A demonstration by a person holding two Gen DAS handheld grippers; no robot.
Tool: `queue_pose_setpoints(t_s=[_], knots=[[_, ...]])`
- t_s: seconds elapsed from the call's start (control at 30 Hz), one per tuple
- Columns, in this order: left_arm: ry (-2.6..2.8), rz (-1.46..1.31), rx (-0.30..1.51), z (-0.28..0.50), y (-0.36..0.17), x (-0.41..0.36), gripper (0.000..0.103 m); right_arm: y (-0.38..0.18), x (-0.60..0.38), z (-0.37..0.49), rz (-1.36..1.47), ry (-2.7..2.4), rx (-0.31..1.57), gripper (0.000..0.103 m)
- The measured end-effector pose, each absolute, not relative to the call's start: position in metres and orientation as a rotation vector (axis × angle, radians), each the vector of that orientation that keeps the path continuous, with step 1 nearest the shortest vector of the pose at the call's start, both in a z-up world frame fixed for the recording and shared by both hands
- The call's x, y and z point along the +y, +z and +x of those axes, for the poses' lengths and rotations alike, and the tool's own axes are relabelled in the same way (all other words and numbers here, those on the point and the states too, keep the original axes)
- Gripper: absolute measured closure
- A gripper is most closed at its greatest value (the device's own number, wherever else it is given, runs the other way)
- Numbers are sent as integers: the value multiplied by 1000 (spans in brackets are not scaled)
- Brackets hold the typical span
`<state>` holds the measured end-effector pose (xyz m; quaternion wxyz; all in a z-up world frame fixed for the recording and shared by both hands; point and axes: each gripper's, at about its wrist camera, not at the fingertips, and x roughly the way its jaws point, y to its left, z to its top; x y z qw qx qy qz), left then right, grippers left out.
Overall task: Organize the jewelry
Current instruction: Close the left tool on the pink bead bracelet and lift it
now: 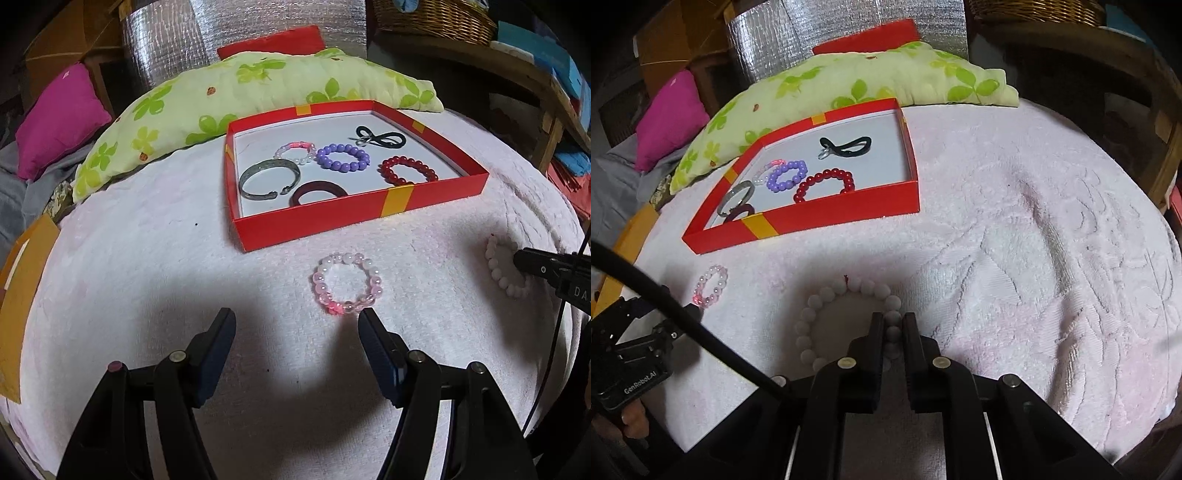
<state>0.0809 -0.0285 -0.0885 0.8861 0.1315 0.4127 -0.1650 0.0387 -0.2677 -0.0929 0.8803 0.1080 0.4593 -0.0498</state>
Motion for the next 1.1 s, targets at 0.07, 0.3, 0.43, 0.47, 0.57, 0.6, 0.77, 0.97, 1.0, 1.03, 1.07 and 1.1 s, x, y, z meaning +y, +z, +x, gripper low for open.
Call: queue_pose_setpoints(t_s=[0.07, 0.3, 0.43, 0.47, 0.57, 0.6, 0.77, 0.97, 1.0, 1.03, 1.07, 1.1], knots=[[-345, 290, 856, 80, -88, -32, 33, -93, -267, 39, 226, -103, 958, 92], [-355, 290, 862, 82, -86, -39, 33, -94, -268, 41, 253, -97, 964, 92], [-356, 301, 867, 83, -87, -45, 33, -95, -273, 42, 294, -89, 971, 92], [-357, 300, 871, 84, -87, -46, 33, -95, -274, 42, 299, -87, 972, 92], [-357, 292, 884, 86, -88, -49, 33, -96, -276, 43, 313, -81, 976, 92], [-354, 290, 890, 87, -88, -50, 33, -96, -276, 43, 318, -79, 976, 92], [-360, 225, 928, 97, -90, -52, 33, -96, -283, 43, 367, -63, 980, 92], [-385, 156, 943, 105, -95, -52, 33, -96, -283, 42, 390, -54, 970, 89], [-391, 148, 939, 106, -95, -52, 33, -96, -284, 42, 414, -30, 962, 89], [-398, 140, 935, 107, -95, -51, 33, -95, -284, 41, 433, -5, 957, 89], [-402, 135, 932, 108, -95, -51, 33, -95, -282, 42, 449, 22, 955, 89], [-406, 131, 926, 107, -95, -50, 34, -96, -281, 43, 458, 36, 954, 89]])
